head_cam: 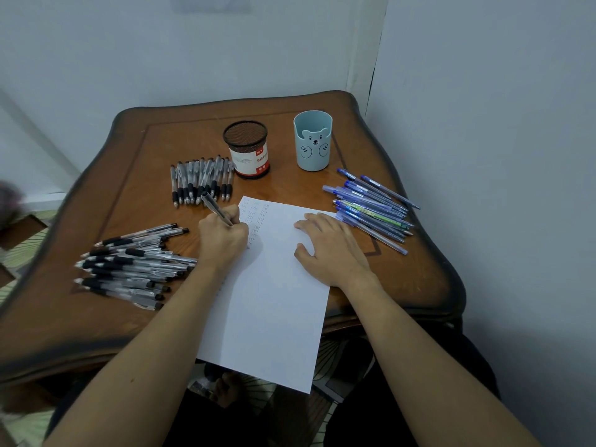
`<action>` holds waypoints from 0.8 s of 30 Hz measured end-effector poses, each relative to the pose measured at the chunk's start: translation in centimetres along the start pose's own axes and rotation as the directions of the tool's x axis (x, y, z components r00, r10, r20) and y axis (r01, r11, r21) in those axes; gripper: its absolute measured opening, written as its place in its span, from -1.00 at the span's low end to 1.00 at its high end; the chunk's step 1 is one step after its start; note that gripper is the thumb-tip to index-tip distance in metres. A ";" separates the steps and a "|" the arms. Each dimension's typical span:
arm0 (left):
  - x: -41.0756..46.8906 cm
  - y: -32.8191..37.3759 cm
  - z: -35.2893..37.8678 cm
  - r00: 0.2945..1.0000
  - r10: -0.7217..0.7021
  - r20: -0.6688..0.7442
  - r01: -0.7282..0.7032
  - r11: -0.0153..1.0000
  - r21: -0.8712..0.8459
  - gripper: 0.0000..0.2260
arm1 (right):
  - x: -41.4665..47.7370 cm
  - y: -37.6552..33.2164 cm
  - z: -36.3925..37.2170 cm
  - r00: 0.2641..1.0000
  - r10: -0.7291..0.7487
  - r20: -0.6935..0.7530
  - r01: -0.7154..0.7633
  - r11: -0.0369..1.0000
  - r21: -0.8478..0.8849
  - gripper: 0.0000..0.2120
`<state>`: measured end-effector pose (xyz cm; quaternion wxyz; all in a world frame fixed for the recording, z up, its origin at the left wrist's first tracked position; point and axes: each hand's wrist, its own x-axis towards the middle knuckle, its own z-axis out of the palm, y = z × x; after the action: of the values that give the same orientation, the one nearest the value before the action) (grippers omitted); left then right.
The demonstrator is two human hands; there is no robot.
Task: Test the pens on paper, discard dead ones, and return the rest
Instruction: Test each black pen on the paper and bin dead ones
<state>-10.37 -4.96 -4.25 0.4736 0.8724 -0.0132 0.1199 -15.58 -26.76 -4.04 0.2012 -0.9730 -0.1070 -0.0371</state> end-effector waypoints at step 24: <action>2.3 2.2 -2.5 0.952 -0.305 -0.018 0.283 0.903 -0.324 -0.66 | -0.1 -0.2 -0.3 1.000 0.012 0.008 -0.012 1.000 0.012 -0.53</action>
<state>-8.95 -3.86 -0.66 0.6207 0.7720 0.1155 0.0730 -15.71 -26.73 -3.74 0.2067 -0.9725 -0.1024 -0.0313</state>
